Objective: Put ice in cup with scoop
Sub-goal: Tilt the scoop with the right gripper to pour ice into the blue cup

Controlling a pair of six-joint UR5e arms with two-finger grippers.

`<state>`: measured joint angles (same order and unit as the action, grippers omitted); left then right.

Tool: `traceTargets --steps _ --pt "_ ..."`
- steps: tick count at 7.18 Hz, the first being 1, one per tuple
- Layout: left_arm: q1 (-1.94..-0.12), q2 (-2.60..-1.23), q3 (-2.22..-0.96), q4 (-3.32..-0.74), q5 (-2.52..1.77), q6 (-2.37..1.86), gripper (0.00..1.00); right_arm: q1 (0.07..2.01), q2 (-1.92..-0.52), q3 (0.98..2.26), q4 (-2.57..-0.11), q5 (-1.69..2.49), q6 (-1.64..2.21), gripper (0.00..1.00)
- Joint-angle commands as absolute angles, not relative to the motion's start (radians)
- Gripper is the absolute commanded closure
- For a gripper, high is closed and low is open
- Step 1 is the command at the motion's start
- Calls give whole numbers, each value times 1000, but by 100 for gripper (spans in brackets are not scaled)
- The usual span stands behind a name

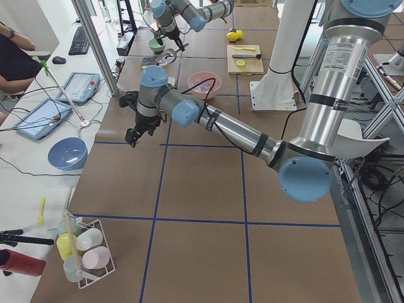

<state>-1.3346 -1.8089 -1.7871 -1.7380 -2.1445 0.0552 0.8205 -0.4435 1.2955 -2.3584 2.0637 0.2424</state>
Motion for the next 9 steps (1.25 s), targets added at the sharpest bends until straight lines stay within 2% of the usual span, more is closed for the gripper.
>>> traceTargets --steps 1,9 --pt "-1335 -1810 -1787 -1738 -2145 57 0 819 -401 1247 -2393 2063 241 100" --pt "-1335 -1815 -1789 -1736 -2145 55 0 793 -362 1227 -2470 2005 239 100"
